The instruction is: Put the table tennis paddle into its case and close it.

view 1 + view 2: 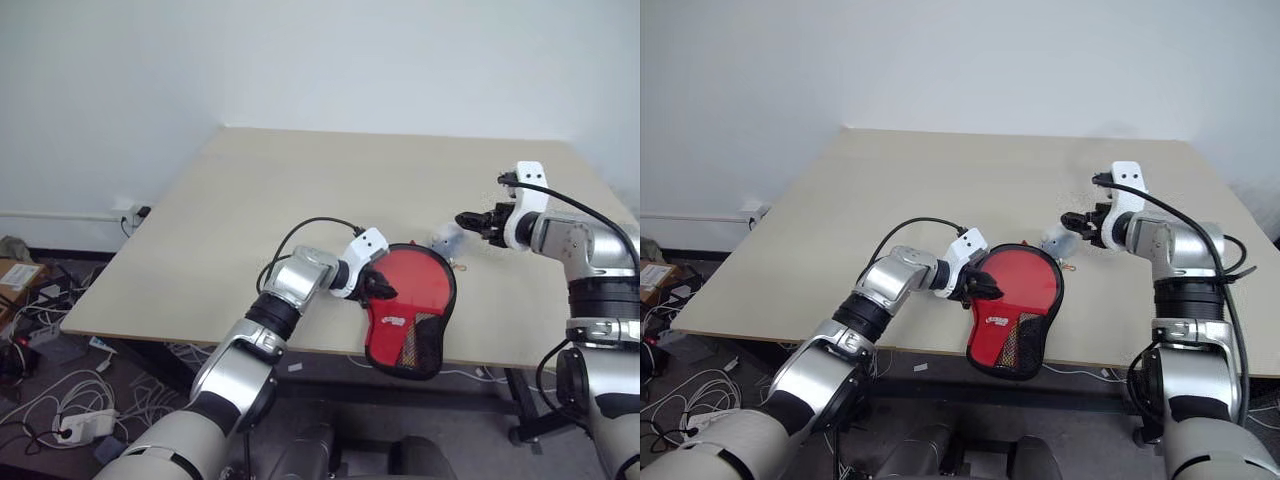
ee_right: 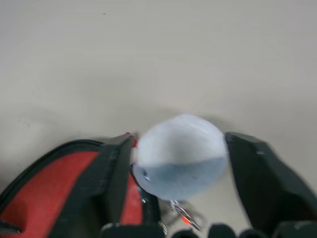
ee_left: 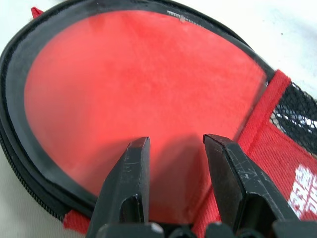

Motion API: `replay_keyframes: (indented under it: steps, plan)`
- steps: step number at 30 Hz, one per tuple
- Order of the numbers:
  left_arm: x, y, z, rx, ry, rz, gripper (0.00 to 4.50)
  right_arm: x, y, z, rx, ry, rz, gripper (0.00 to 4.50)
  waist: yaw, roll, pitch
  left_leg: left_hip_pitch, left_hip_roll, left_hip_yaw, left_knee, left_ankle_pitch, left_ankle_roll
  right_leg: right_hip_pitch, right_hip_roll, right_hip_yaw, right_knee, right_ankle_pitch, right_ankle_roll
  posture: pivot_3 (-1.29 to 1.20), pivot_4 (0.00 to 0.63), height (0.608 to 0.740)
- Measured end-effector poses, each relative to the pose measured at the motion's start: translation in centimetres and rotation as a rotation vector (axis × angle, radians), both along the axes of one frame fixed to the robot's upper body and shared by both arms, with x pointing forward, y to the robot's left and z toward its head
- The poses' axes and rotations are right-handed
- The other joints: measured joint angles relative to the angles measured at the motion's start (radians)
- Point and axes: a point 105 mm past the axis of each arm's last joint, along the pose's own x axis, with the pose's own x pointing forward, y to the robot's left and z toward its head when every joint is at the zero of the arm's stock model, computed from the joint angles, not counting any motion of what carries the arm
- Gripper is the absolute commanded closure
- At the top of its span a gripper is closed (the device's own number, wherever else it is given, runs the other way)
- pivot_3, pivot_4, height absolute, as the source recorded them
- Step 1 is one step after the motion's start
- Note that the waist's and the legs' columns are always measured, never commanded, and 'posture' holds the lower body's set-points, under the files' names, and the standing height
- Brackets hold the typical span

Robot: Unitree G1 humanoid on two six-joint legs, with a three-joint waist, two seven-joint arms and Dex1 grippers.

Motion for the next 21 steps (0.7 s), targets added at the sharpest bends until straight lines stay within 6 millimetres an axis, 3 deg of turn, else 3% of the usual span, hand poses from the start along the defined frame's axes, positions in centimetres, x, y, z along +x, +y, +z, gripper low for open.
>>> replay_keyframes:
  steps: [9,21]
  plan:
    - [1.4,-1.2,0.3,0.031,-0.044,0.024,2.74,1.6,0.9,-1.5,-0.002,0.038,-0.049,0.03,0.000,0.000,0.000,-0.002,0.000,0.000,0.000,0.001,0.002,-0.005,0.005,0.005,0.000,0.001,0.002,0.00,0.000,0.688]
    - [1.7,-3.0,-0.2,0.072,-0.121,-0.011,2.74,2.7,1.4,-4.8,-0.015,0.107,-0.124,0.03,-0.001,0.000,0.000,-0.001,-0.001,0.000,0.001,0.001,0.002,-0.004,0.005,0.005,0.000,0.003,0.001,0.00,0.000,0.688]
